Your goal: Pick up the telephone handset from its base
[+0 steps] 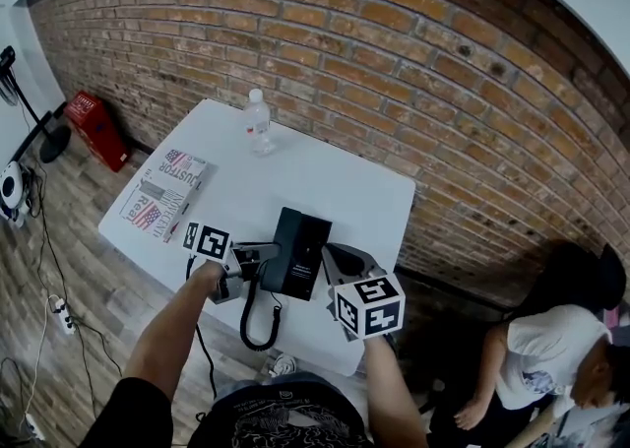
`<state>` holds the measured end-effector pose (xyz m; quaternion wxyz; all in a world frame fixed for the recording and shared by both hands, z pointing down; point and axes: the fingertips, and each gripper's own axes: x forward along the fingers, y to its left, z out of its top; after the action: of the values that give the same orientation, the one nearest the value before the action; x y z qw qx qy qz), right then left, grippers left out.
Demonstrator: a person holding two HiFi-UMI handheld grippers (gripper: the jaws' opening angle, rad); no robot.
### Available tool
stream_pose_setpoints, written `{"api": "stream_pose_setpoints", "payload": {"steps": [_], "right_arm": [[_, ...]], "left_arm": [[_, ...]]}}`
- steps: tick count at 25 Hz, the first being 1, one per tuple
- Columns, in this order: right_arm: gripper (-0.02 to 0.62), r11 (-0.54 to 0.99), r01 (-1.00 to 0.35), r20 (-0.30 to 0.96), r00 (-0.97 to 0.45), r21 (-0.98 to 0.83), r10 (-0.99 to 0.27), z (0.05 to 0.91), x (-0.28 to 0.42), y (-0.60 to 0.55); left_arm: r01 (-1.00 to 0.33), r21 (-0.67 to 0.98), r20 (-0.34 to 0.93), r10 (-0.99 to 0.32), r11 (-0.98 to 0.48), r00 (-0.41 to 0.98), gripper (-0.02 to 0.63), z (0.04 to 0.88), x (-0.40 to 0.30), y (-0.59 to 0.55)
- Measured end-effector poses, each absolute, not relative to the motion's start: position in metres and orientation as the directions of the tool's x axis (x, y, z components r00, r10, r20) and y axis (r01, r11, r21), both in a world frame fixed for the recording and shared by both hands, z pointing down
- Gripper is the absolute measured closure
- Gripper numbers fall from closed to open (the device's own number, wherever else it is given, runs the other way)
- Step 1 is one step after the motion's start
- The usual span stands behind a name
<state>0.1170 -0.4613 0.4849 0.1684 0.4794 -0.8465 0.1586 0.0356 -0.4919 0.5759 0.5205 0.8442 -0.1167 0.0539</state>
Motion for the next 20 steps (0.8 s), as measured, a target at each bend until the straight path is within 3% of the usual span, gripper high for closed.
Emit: {"api": "stream_pose_setpoints", "payload": {"steps": [10,20], "right_arm": [[0.597,0.494,-0.863,0.420,-0.490,-0.108,-0.764,0.478,0.115,-0.452],[0.597,0.507,-0.857,0.392,-0.500,-0.094,-0.772,0.455,0.093,-0.435]], "left_arm": [[-0.248,0.871,0.142,-0.266,-0.424,0.954,0.529,0.549,0.016,-0.497],[-0.249,0.821,0.061,-0.354,-0.514,0.933,0.529,0.480,-0.008,-0.486]]}}
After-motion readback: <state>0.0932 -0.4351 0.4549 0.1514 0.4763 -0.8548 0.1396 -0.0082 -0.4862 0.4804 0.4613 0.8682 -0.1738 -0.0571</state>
